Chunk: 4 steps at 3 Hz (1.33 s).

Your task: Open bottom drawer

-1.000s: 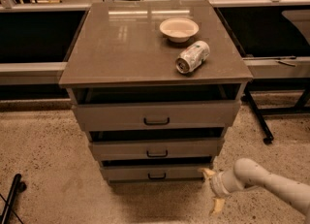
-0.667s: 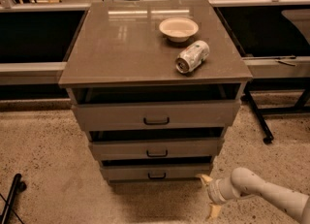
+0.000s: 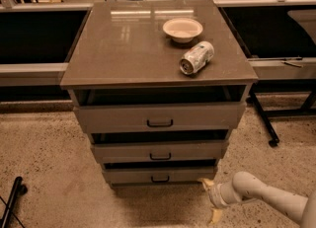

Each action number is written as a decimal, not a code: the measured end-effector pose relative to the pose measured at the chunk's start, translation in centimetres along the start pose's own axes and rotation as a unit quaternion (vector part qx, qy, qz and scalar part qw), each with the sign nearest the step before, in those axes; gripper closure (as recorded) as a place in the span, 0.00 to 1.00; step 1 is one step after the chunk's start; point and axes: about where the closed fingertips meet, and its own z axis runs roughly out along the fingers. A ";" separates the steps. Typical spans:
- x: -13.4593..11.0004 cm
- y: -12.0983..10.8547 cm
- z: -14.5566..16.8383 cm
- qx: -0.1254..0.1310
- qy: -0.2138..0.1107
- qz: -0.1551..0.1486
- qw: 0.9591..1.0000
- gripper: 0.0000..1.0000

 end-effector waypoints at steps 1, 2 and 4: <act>1.1 -1.5 1.4 0.025 0.005 0.012 1.000 0.00; 3.3 -4.8 3.4 0.071 0.009 0.026 0.997 0.00; 4.2 -8.6 6.2 0.084 0.016 0.041 0.996 0.00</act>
Offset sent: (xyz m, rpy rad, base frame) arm 0.0920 -0.0139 -0.0510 0.0276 -0.1486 -0.1944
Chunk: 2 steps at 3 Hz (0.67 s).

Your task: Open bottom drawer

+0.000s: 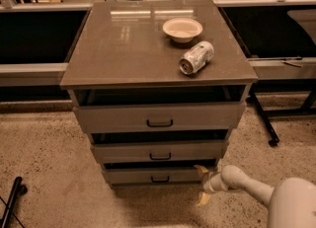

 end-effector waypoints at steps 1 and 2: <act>-0.3 -1.2 0.6 0.007 0.001 0.004 1.000 0.00; -0.3 -2.2 0.9 0.008 0.002 0.009 1.000 0.00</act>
Offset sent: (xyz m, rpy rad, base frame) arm 0.0388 -0.0010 0.0054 0.0011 -0.0045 -0.0450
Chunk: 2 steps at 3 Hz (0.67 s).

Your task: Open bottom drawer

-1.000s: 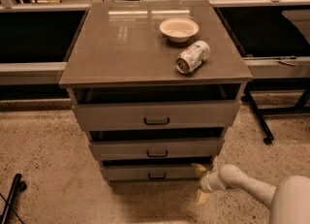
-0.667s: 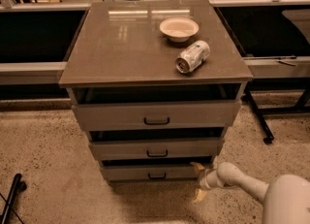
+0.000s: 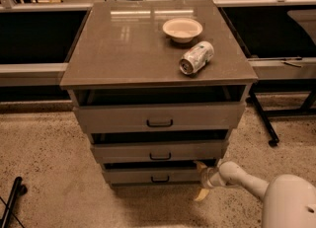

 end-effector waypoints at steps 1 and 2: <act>0.3 -0.7 0.0 0.000 0.002 0.006 1.000 0.13; 0.6 -0.9 0.5 -0.009 0.009 0.010 1.000 0.20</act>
Offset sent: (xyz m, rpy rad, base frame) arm 0.0182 -0.0080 -0.0083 -0.0326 0.0454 -0.0150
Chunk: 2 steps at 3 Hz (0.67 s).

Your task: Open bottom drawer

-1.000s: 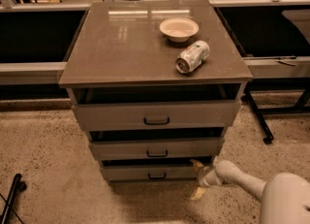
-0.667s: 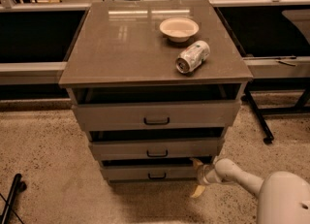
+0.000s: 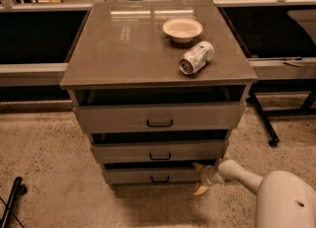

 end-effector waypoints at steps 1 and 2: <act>0.2 0.0 0.2 -0.004 0.006 0.002 1.000 0.29; 0.1 0.0 0.1 -0.005 0.010 0.001 1.000 0.48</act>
Offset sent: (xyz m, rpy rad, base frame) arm 0.0017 -0.0054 0.0032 -0.0322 0.0077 -0.0050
